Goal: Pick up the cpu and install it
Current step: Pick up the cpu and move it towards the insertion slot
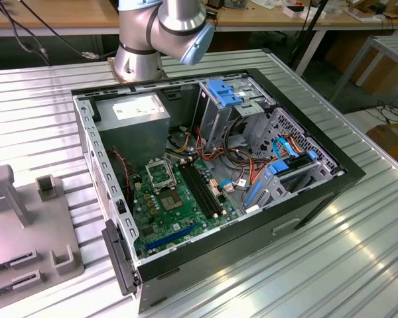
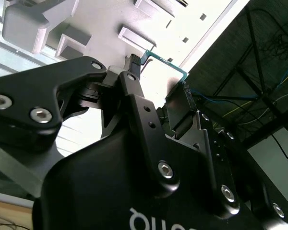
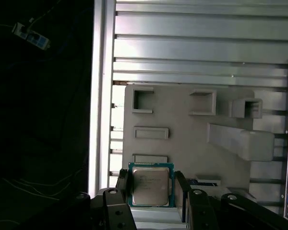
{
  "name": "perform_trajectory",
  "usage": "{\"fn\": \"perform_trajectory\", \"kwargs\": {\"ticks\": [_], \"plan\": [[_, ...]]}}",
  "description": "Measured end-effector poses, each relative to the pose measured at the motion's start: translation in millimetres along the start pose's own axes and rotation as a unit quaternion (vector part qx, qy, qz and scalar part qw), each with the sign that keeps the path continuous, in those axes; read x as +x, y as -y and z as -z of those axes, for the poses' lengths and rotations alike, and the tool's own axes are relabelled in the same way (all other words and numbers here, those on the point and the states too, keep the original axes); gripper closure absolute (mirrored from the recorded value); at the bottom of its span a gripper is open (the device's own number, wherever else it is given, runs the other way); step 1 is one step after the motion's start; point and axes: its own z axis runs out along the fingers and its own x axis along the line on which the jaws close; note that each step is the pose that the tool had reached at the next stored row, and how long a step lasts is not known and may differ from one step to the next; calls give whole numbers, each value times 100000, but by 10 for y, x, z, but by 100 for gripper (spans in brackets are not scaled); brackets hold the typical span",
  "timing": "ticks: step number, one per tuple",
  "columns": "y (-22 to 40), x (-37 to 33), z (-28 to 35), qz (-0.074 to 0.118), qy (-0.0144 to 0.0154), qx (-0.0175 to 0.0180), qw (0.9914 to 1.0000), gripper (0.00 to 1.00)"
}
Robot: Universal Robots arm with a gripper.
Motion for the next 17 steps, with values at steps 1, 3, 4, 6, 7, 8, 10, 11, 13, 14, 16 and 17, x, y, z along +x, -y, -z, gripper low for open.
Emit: {"fn": "perform_trajectory", "kwargs": {"ticks": [1,3,4,6,7,8,10,11,13,14,16,17], "plan": [[0,0,6,2,2,-1,100000,53],[0,1,20,-1,7,-5,100000,53],[0,1,27,3,5,-4,100000,53],[-1,2,43,3,2,-3,100000,53],[-1,3,54,3,0,-2,100000,53],[-1,3,66,1,-1,-4,100000,53],[-2,4,84,0,0,-3,100000,53],[-2,5,95,0,-3,-1,100000,53],[-2,6,108,1,0,-4,100000,53],[-2,6,117,2,-2,-2,100000,53],[-3,7,129,-1,-4,-1,100000,53],[-3,7,135,2,-10,-4,100000,53]]}}
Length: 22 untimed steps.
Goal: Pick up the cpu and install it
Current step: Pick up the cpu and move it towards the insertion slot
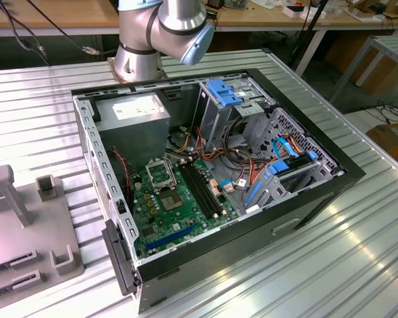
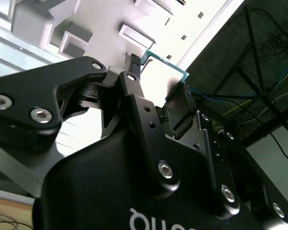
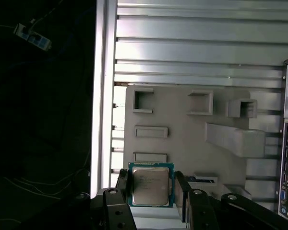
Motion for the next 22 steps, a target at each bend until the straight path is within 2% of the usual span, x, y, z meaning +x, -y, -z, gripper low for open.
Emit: {"fn": "perform_trajectory", "kwargs": {"ticks": [13,22], "plan": [[-2,4,80,-1,-11,2,100000,53],[-4,9,168,-1,-20,1,100000,53]]}}
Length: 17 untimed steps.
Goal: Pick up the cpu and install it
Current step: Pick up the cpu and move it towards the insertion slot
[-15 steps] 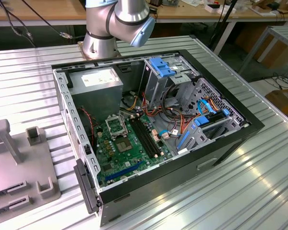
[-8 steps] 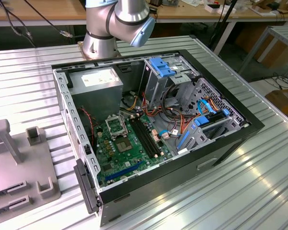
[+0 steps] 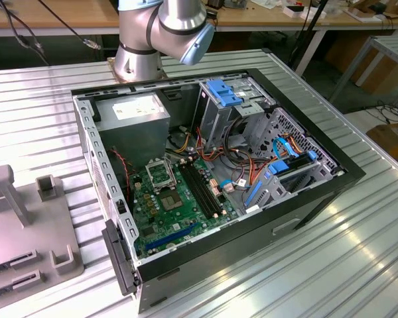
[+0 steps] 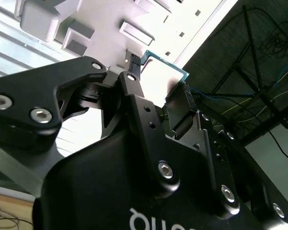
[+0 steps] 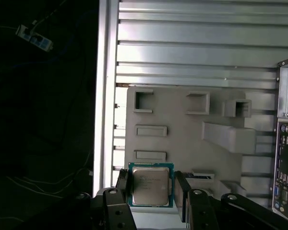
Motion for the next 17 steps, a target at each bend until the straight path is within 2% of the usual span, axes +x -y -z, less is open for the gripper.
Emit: {"fn": "perform_trajectory", "kwargs": {"ticks": [11,17], "plan": [[-2,6,113,-2,-24,-2,100000,53],[-2,5,121,0,-35,-6,100000,53]]}}
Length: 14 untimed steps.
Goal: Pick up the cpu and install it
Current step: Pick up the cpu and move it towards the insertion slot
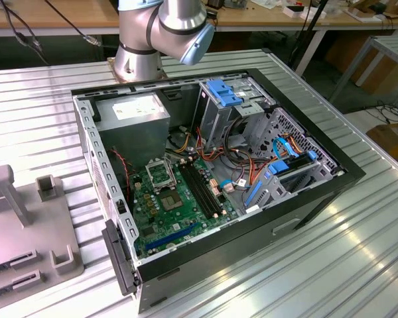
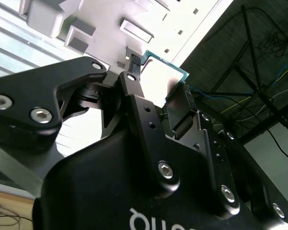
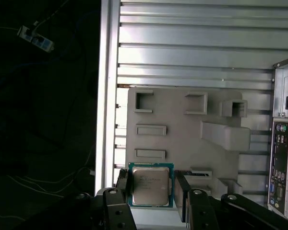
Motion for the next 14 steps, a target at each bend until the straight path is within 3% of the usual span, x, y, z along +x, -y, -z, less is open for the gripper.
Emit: {"fn": "perform_trajectory", "kwargs": {"ticks": [14], "plan": [[3,-83,3,1,9,-4,100000,53]]}}
